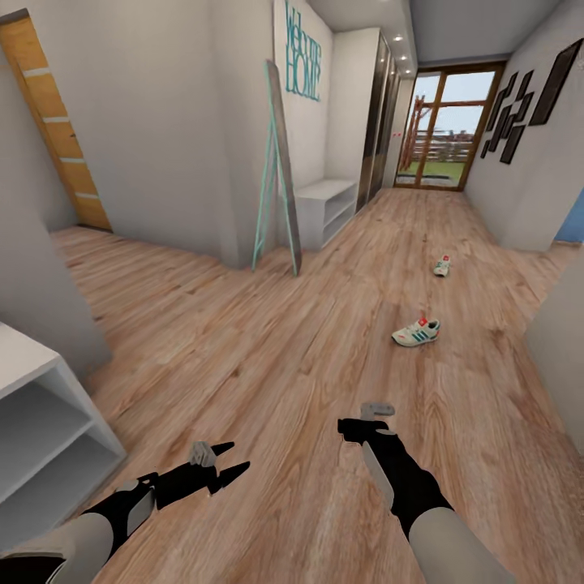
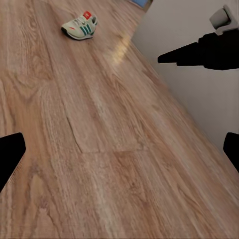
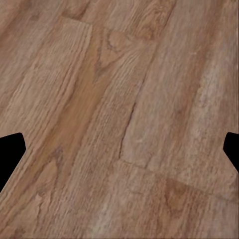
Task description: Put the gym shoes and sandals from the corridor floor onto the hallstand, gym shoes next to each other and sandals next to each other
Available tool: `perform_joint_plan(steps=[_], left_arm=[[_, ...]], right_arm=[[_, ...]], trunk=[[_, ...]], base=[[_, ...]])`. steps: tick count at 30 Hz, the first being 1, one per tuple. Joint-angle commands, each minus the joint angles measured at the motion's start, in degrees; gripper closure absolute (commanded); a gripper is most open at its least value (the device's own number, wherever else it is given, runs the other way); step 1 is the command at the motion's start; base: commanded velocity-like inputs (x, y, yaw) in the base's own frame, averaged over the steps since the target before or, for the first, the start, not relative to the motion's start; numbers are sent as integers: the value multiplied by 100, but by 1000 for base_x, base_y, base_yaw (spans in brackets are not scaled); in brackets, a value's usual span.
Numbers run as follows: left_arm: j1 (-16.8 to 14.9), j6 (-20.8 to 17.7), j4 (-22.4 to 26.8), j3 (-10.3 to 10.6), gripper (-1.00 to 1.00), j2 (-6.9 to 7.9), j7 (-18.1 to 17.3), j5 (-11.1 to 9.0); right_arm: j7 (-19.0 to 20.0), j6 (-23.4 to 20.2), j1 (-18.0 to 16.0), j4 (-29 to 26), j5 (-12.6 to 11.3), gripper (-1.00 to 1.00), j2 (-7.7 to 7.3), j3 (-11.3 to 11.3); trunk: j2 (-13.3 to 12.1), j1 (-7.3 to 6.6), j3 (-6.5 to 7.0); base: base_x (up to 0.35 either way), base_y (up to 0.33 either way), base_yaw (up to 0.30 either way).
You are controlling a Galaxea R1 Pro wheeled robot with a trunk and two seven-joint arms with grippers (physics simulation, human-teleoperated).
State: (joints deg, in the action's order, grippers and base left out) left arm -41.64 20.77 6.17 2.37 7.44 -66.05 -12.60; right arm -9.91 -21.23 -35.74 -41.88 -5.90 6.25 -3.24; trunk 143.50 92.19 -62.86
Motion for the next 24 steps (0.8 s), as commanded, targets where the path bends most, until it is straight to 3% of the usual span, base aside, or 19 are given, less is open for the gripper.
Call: perform_joint_plan(steps=[1,6,10,13,24], left_arm=[[-2,24,-1,27,-100,3,-13,-32],[-2,23,-1,27,-100,3,-13,-43],[-2,23,-1,27,-100,6,-13,-184],[-2,23,-1,27,-100,11,-13,-351],[-2,23,-1,35,-100,12,-13,-417]], right_arm=[[-54,-21,-3,-5,-60,-100,-2,-27],[-51,-21,-3,-5,-60,-100,-1,-32],[-48,-21,-3,-5,-60,-100,-1,-36],[-47,-21,-3,-5,-60,-100,-1,-36],[-45,-21,-3,-9,-60,-100,-2,-32]], trunk=[[2,3,-2],[2,3,9],[2,3,11],[2,3,11],[2,3,11]], base=[[347,0,-252],[347,0,-234],[347,1,-191],[347,48,-57],[347,65,-8]])
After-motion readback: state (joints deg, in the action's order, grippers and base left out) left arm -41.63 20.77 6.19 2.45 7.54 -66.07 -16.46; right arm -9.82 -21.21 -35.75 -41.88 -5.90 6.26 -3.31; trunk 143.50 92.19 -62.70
